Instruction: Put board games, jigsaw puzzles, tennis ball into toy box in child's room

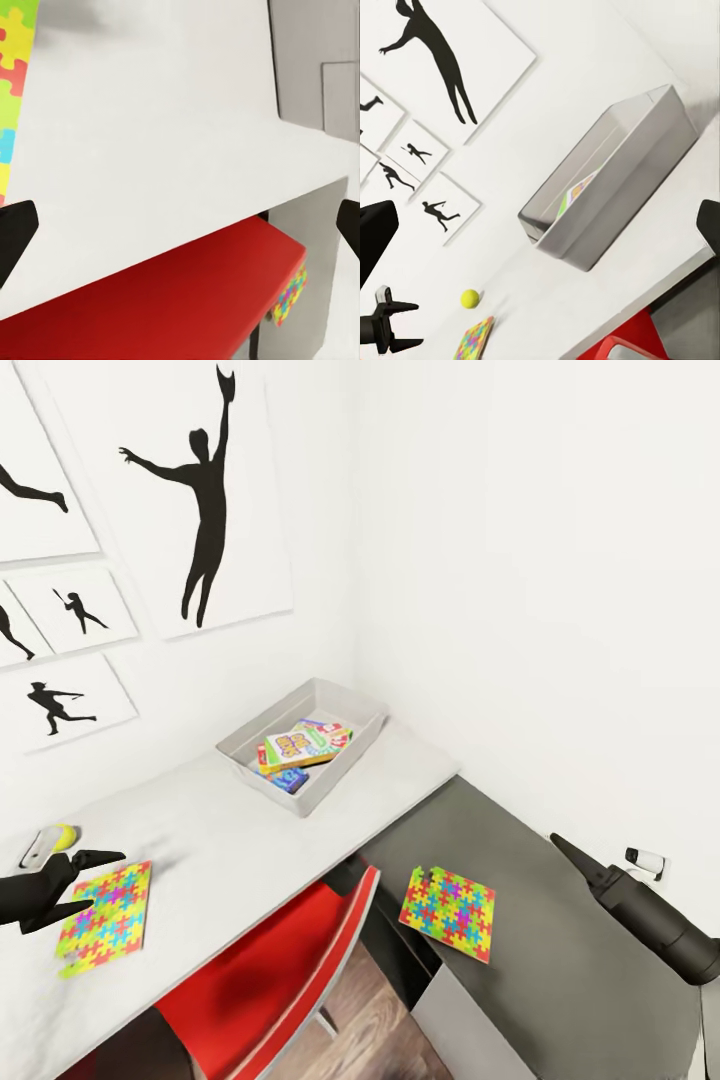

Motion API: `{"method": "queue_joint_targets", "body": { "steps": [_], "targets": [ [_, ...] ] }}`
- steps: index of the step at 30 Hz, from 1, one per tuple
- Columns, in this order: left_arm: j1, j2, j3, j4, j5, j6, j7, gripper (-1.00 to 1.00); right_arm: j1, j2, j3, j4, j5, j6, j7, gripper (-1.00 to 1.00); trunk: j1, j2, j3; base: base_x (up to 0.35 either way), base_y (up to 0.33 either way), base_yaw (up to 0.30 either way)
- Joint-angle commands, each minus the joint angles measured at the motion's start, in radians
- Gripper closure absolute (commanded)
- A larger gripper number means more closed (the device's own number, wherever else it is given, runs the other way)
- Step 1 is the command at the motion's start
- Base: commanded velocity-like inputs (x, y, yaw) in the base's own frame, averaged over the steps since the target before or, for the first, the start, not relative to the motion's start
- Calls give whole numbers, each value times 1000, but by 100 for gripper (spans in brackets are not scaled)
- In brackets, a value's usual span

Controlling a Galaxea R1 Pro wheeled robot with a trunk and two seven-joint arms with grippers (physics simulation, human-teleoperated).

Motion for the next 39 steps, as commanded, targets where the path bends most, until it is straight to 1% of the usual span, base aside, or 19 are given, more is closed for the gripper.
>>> {"method": "queue_joint_targets", "body": {
  "steps": [1, 39],
  "targets": [
    [-1, 0, 1, -1, 10, 2, 10, -100, -1, 0, -1, 0, -3, 7, 1, -100, 1, -2, 0, 0, 0, -171],
    [0, 6, 4, -1, 10, 2, 10, -100, -1, 0, -2, 0, -2, 7, 1, -100, 1, -2, 54, 0, 0, -171]
  ]
}}
